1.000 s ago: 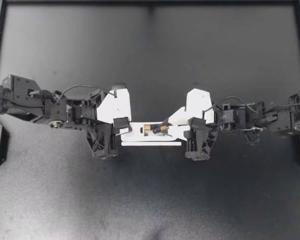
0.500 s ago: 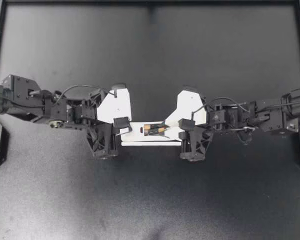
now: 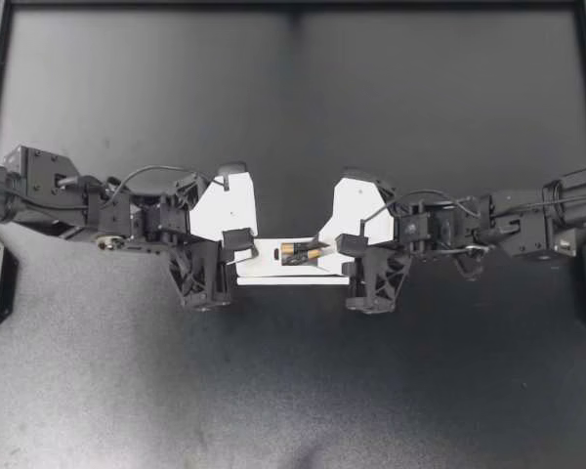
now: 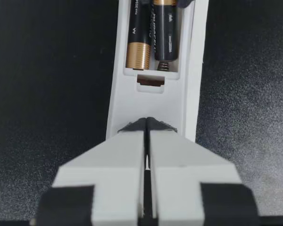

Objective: Place the battery into the slot of the remote controller.

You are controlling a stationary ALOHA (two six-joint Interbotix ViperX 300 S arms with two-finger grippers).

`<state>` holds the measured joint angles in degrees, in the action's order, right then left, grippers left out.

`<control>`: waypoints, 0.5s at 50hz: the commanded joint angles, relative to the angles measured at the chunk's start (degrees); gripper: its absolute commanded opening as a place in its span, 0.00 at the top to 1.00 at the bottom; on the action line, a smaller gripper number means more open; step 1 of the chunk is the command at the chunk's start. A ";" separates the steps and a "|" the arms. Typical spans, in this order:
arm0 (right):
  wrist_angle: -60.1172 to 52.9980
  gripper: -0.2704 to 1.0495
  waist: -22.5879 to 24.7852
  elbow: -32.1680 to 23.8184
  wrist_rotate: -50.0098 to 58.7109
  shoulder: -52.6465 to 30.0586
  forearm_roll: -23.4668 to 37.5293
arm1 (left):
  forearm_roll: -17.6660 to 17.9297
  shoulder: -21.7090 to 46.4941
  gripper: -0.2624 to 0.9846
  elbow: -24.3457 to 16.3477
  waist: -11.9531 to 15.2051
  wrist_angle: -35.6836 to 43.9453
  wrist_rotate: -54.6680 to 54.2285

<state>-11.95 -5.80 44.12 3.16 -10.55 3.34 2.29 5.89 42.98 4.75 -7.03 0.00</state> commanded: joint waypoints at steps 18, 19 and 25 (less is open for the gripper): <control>-0.35 0.49 0.35 2.99 16.61 10.99 -7.03 | 0.00 -0.88 0.90 -0.35 0.18 -0.26 -0.18; -0.35 0.49 0.35 3.34 19.42 11.69 -7.56 | -0.09 -0.88 0.90 -0.35 0.18 -0.18 -0.18; -0.18 0.52 0.35 5.19 32.43 13.80 -8.61 | 0.18 -0.88 0.90 -0.35 0.18 -0.26 -0.35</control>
<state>-11.87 -5.63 49.22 30.06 0.70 -4.92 2.29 5.89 42.89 4.75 -7.03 -0.26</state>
